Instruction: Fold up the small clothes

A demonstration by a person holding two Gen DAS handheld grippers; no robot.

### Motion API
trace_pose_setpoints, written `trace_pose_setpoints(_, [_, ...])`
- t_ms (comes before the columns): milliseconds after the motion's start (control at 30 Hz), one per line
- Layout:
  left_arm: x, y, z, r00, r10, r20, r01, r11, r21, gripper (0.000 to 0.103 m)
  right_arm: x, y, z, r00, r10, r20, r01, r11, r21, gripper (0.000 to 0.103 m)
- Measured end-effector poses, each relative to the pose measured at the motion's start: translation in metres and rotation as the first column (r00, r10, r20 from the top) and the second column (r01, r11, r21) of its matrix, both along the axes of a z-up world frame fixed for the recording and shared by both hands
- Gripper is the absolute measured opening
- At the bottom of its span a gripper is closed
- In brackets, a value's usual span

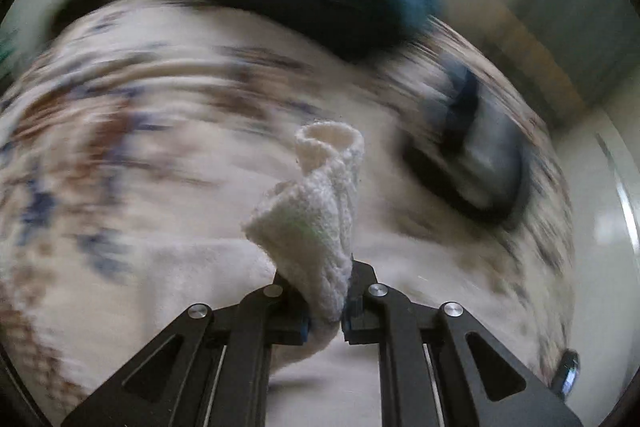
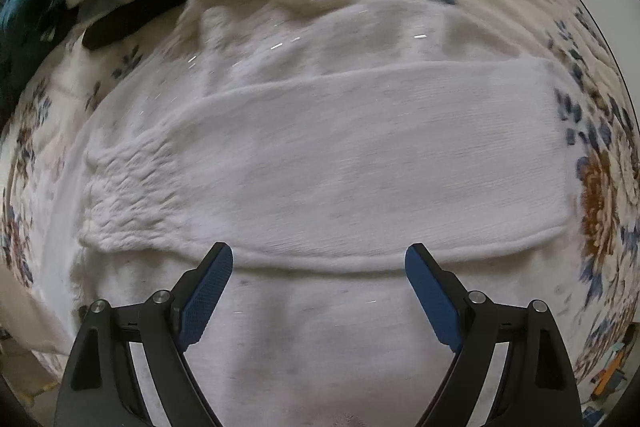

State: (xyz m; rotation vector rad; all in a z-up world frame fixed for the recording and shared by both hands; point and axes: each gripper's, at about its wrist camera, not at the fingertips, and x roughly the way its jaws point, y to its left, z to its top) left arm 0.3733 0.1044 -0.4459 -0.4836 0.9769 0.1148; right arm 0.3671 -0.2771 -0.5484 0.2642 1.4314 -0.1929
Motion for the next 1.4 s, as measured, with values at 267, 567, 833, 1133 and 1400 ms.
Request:
trace_pose_setpoints(267, [0.039,-0.229,-0.007,0.942,-0.335,-0.002,0.333,0.938,-0.093,0.013,-0.014,-0.118,0.006,0.996,-0.091,0.002,0.091,0.996,-0.005,0.09])
trace_pose_setpoints(567, [0.029,-0.257,0.001,0.939,-0.343,-0.034,0.344,0.938,0.028,0.096,-0.028,-0.203,0.018,0.988,-0.152,0.005,0.151,0.984,0.098,0.09])
trace_pose_setpoints(833, [-0.005,-0.117,-0.027,0.988,-0.06,-0.146,0.106,0.936,0.334,0.096,0.003,-0.199,0.023,0.979,-0.192,0.07,0.164,0.941,0.296,0.09])
trace_pose_setpoints(1133, [-0.036,-0.039,-0.063,0.957,0.147,-0.251,-0.036,0.916,0.4,0.096,0.059,-0.125,-0.033,0.999,-0.026,0.028,0.018,0.968,0.25,0.008])
trace_pose_setpoints(1400, [0.009,-0.043,-0.081,0.962,0.094,-0.256,-0.002,0.941,0.338,0.096,0.036,-0.162,0.017,0.986,-0.119,0.117,0.1,0.982,0.159,0.007])
